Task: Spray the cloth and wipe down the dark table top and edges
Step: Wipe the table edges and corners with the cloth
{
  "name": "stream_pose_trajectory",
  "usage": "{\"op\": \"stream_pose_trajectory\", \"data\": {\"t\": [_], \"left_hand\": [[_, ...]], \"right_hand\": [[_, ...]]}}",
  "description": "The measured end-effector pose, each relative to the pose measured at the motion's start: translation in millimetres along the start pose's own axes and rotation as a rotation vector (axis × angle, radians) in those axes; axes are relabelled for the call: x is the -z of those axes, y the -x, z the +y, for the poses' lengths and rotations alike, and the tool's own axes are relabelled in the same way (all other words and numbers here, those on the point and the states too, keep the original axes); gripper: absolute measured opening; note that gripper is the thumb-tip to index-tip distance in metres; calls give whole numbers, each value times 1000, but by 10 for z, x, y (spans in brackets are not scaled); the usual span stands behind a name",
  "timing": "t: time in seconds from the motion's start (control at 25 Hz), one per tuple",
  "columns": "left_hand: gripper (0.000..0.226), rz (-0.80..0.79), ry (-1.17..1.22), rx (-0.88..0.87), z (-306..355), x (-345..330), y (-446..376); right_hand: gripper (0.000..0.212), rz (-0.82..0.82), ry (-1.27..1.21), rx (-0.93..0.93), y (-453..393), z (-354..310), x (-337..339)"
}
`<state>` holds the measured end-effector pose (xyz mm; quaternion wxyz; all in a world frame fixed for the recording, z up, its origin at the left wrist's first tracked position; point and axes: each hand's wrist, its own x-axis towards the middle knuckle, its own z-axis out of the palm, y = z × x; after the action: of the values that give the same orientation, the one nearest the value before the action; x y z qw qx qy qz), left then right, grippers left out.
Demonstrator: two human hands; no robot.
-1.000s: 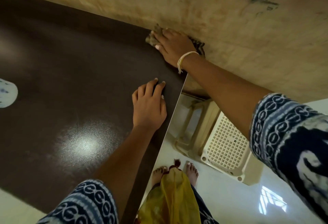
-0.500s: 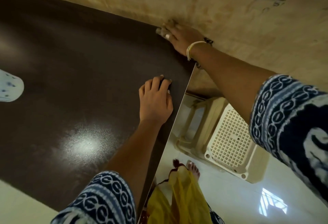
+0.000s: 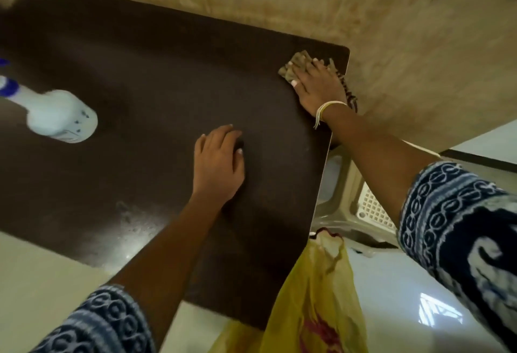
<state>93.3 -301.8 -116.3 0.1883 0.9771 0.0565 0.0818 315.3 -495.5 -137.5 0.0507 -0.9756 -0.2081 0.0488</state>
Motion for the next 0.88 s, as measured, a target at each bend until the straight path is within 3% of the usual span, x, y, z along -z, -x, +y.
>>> {"op": "stream_pose_trajectory", "data": {"t": [0.4, 0.88], "left_hand": [[37, -145, -40, -18, -1189, 690, 1214], [57, -341, -144, 3, -1559, 923, 1706]], "right_hand": [[53, -30, 27, -27, 1536, -1288, -224], [52, -16, -29, -51, 2390, -1847, -380]]}}
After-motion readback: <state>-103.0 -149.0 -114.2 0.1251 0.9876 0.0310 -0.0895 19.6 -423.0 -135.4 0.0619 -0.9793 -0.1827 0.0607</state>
